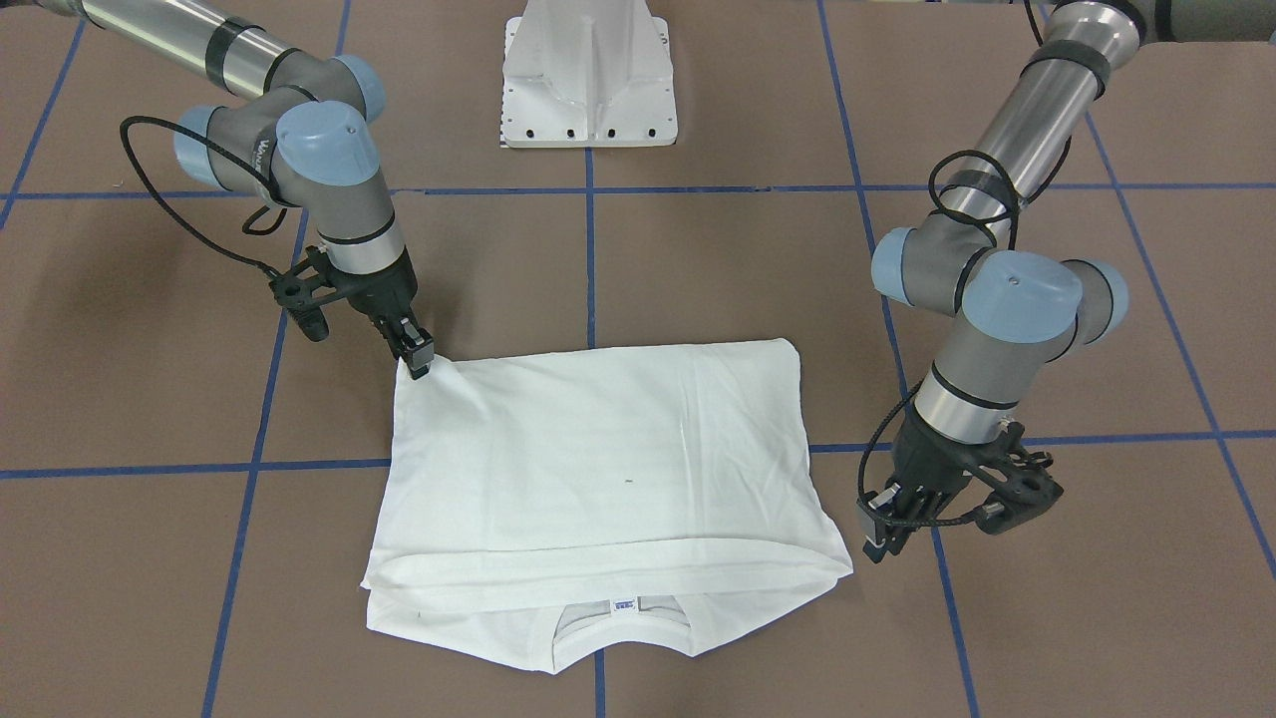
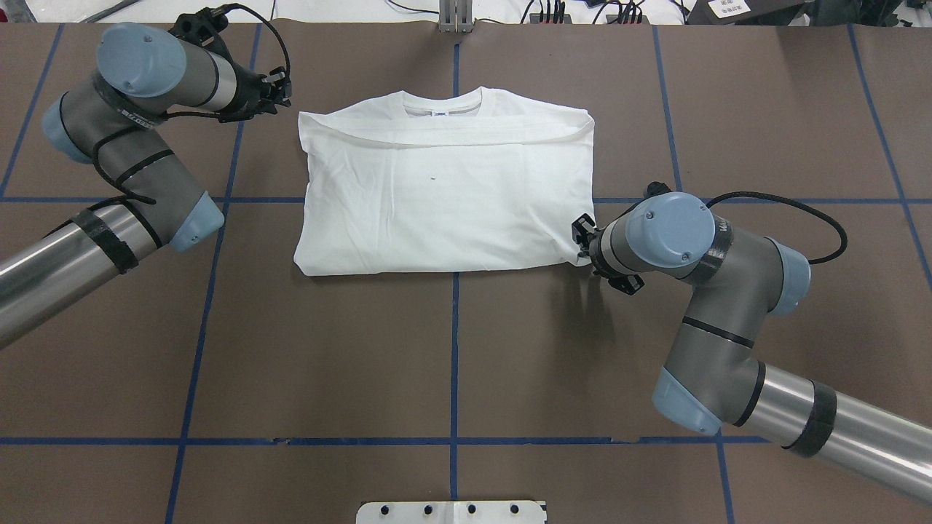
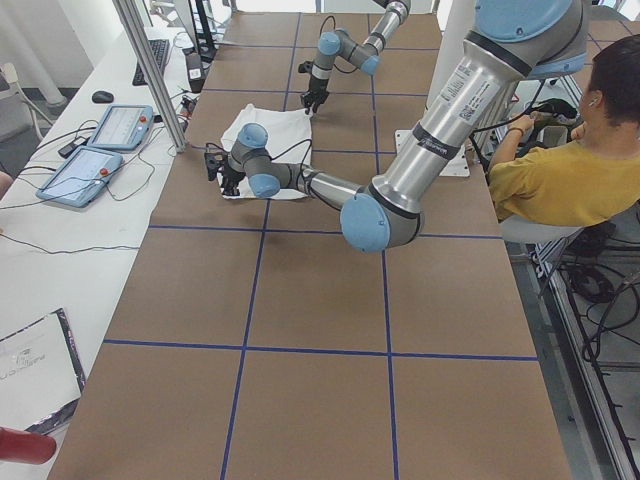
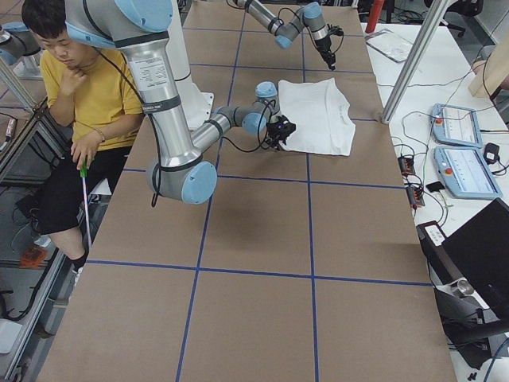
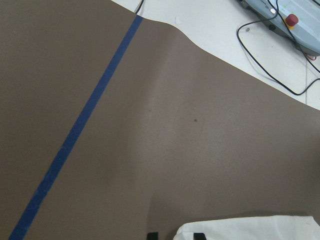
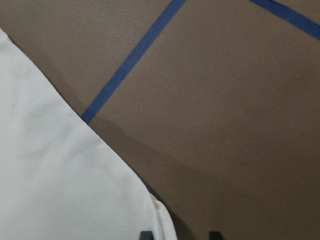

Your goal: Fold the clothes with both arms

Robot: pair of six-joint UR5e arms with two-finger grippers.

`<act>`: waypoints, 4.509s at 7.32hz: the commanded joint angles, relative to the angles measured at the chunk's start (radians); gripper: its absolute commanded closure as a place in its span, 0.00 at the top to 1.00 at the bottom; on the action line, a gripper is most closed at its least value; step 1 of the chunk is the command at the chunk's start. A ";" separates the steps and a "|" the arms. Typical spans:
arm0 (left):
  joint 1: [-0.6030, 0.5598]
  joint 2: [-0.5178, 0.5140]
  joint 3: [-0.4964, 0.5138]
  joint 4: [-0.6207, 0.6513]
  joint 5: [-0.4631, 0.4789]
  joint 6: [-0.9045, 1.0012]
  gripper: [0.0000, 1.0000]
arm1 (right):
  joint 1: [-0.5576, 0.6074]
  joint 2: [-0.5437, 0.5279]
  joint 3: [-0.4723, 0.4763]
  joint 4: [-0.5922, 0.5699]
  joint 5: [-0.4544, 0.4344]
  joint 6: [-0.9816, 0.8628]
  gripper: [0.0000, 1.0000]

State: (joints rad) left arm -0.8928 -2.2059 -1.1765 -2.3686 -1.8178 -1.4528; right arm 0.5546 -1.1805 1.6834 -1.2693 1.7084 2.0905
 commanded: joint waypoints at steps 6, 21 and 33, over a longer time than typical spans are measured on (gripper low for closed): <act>-0.002 0.000 -0.018 0.002 -0.021 -0.001 0.34 | -0.045 -0.214 0.277 -0.011 0.037 0.010 0.00; 0.472 0.230 -0.560 0.216 -0.051 -0.561 0.55 | -0.570 -0.377 0.568 -0.306 0.089 0.123 0.00; 0.447 0.218 -0.542 0.218 0.008 -0.534 0.00 | -0.556 -0.373 0.582 -0.308 0.089 0.123 0.00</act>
State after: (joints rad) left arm -0.4274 -1.9874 -1.7211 -2.1517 -1.8110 -2.0006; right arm -0.0016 -1.5555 2.2656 -1.5769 1.7978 2.2135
